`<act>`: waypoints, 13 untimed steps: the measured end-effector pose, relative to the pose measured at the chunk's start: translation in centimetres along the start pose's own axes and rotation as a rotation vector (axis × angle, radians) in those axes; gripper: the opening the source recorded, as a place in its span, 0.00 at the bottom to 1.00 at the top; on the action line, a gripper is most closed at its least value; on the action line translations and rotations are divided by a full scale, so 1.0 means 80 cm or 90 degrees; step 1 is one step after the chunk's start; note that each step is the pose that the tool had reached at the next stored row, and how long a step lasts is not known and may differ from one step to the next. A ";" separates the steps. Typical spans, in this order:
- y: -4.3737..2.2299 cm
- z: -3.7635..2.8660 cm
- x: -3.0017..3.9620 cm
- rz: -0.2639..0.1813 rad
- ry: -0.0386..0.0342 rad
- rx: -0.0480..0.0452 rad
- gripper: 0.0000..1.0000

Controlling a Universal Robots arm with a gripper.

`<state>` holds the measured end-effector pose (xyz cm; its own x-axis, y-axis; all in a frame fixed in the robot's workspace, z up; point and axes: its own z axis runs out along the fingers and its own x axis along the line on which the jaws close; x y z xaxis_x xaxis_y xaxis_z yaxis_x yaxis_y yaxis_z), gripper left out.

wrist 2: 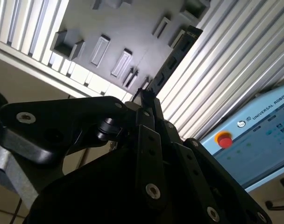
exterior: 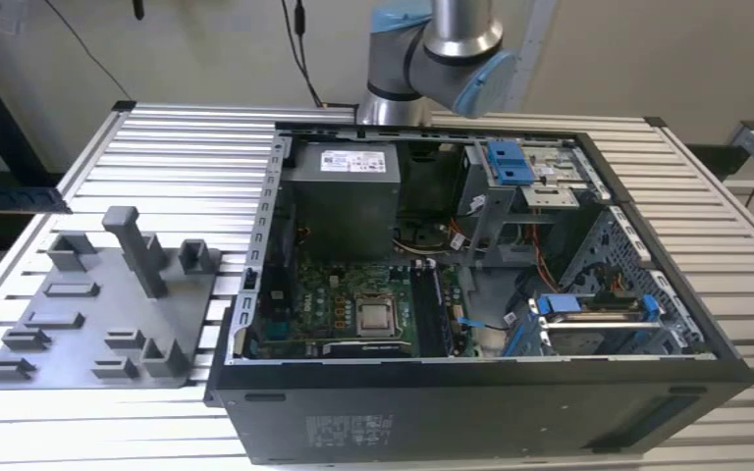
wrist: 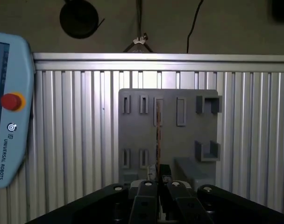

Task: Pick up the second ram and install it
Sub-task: 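Pick up the second ram and move it above second insertion slot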

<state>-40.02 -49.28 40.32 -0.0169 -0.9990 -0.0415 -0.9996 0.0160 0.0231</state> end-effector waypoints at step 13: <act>-0.0413 -0.0009 -0.0007 0.000 0.0000 -0.0013 0.14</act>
<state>-36.72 -49.28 40.31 -0.0170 -0.9990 -0.0415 -0.9996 0.0160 0.0252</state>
